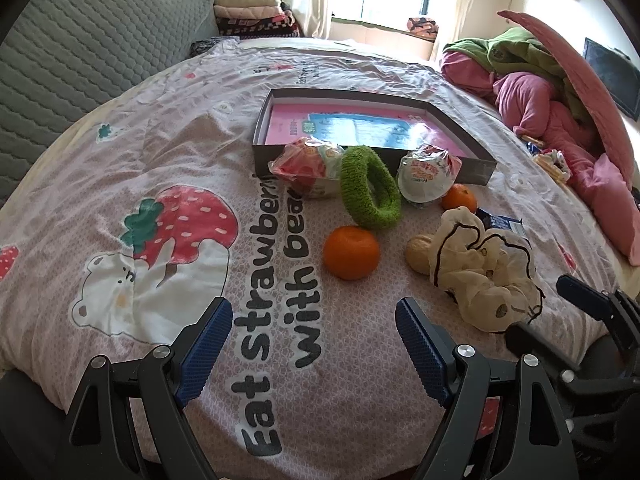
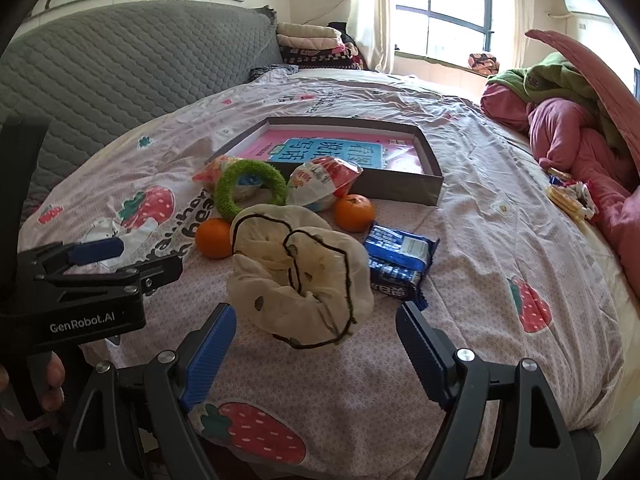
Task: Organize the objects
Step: 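Close right gripper on the cream mesh pouch while left gripper approaches a mandarin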
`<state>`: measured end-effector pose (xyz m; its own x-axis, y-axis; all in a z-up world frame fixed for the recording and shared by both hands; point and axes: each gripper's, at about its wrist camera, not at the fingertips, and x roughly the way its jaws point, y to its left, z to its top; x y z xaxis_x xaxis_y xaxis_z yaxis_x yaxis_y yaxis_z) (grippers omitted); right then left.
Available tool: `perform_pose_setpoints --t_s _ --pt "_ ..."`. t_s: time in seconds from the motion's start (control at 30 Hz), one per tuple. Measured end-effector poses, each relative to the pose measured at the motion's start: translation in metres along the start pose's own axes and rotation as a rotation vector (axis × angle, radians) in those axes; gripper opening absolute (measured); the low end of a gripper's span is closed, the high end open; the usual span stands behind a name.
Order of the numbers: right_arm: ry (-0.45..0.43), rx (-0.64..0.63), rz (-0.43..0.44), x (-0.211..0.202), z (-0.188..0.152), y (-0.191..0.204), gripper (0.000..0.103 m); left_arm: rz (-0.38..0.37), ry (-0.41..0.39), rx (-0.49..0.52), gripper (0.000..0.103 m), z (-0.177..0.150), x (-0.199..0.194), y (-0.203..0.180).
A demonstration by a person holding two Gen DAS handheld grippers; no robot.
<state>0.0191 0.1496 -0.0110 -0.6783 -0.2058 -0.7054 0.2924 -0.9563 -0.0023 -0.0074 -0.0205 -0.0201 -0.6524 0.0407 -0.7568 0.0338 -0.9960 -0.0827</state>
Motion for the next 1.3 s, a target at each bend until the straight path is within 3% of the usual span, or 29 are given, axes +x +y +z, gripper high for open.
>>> perform_pose_setpoints --t_s 0.43,0.6,0.7,0.9,1.13,1.3 --pt "0.035 -0.061 -0.038 0.036 0.001 0.007 0.080 -0.024 0.019 0.027 0.084 0.009 0.035 -0.002" --pt "0.042 -0.080 -0.049 0.045 0.002 0.008 0.068 -0.036 0.026 0.017 0.085 0.015 0.048 0.001" --pt "0.053 -0.085 -0.034 0.050 0.003 0.009 0.046 -0.050 0.029 0.020 0.085 0.017 0.052 -0.001" --pt "0.048 -0.080 0.003 0.052 0.002 0.007 0.024 -0.068 0.039 0.026 0.085 0.020 0.062 -0.004" --pt "0.037 -0.068 0.031 0.051 0.000 0.004 0.016 -0.106 0.021 0.020 0.084 0.023 0.065 -0.004" --pt "0.015 -0.051 0.038 0.046 0.001 0.001 0.016 -0.117 0.001 0.045 0.053 0.024 0.065 -0.008"
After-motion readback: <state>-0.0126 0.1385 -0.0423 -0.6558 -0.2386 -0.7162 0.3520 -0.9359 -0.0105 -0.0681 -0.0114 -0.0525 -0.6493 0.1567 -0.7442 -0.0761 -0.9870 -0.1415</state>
